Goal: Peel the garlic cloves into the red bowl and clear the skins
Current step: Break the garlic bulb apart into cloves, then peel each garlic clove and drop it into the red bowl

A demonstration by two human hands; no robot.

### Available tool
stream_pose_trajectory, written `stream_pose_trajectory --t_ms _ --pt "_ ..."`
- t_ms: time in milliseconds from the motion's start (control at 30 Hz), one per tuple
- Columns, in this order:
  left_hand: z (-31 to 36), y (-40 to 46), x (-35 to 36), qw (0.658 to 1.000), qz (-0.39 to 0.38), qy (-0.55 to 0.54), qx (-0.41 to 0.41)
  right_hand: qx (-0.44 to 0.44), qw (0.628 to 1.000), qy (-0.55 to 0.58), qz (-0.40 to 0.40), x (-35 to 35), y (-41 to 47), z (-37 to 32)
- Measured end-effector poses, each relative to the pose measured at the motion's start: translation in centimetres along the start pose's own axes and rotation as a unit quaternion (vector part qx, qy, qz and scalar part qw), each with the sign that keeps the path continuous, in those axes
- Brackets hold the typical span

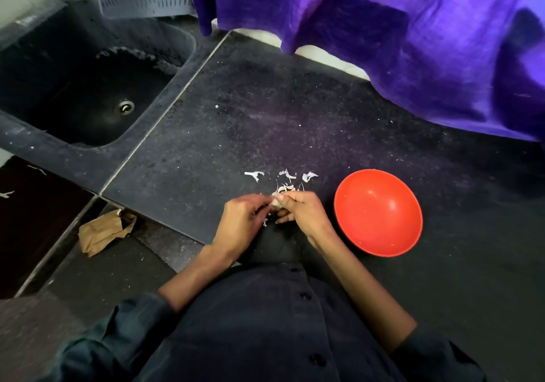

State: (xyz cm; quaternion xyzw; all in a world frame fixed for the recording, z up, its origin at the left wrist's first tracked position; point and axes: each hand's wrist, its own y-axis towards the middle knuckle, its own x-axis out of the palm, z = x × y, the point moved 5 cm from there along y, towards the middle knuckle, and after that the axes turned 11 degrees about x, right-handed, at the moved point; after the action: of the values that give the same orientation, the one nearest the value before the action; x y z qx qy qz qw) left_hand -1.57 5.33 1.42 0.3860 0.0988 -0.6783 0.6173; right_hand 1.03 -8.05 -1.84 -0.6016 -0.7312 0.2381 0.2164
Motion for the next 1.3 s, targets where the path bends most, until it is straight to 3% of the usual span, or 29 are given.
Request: stream_pose_trajectory --t_ms 167,367,533,833,1167,1300 --pt "-0.4 0.4 -0.2 1.000 -0.001 0.006 -0.013 -0.020 0.999 -0.032 -0.023 -0.5 -0.5 -0.7" --pt "-0.2 0.3 -0.3 1.000 0.007 0.001 -0.016 -0.095 0.976 -0.180 0.072 -1.4 -0.7 -1.6" --pt "-0.2 0.1 -0.3 1.000 0.004 -0.013 -0.011 -0.112 0.963 -0.229 0.089 -1.4 -0.6 -1.7" --pt "-0.5 0.1 0.4 0.999 -0.023 0.019 -0.037 -0.176 0.911 -0.355 0.114 -0.4 -1.3 -2.6" --pt "-0.8 0.2 0.6 0.995 -0.040 0.055 -0.070 -0.186 0.844 -0.476 0.164 0.7 -1.0 -2.0" --pt "-0.5 0.6 0.0 0.997 -0.012 0.045 -0.069 -0.209 0.883 -0.387 0.164 0.0 -1.7 -2.6"
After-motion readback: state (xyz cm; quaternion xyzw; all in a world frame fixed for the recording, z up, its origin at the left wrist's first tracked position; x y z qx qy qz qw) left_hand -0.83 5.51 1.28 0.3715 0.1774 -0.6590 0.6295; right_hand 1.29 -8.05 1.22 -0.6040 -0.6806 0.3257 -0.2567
